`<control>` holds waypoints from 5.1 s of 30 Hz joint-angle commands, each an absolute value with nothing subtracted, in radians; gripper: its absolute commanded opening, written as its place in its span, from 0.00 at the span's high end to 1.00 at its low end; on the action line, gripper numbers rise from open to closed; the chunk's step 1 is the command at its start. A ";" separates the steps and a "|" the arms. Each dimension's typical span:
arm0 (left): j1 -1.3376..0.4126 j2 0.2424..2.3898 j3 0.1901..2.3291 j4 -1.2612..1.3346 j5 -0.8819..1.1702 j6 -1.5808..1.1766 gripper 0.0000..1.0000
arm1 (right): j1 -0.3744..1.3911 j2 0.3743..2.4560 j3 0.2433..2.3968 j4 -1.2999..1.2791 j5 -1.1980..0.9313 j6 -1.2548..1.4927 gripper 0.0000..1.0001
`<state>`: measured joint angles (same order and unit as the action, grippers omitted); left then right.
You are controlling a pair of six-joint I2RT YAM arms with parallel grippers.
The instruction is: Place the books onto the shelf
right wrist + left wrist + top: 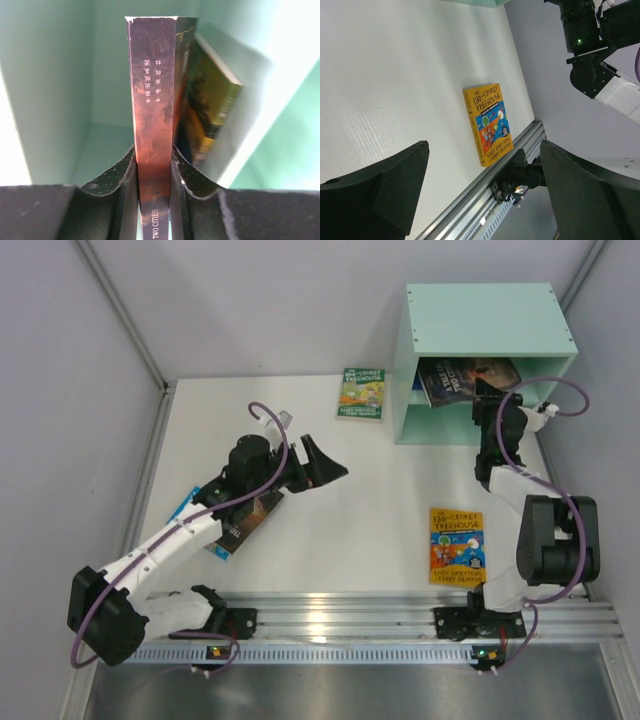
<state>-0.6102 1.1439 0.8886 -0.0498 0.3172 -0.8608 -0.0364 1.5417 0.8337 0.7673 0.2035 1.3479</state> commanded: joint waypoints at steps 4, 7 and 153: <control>-0.606 1.121 0.917 0.015 0.322 -0.844 0.03 | -0.018 1.442 0.957 0.581 0.193 1.347 0.69; -0.606 1.112 0.911 0.014 0.318 -0.848 0.04 | -0.020 1.419 0.995 0.439 0.180 1.316 0.65; -0.604 0.996 0.873 -0.020 0.276 -0.905 0.07 | 0.064 1.651 1.246 0.221 0.066 1.460 1.00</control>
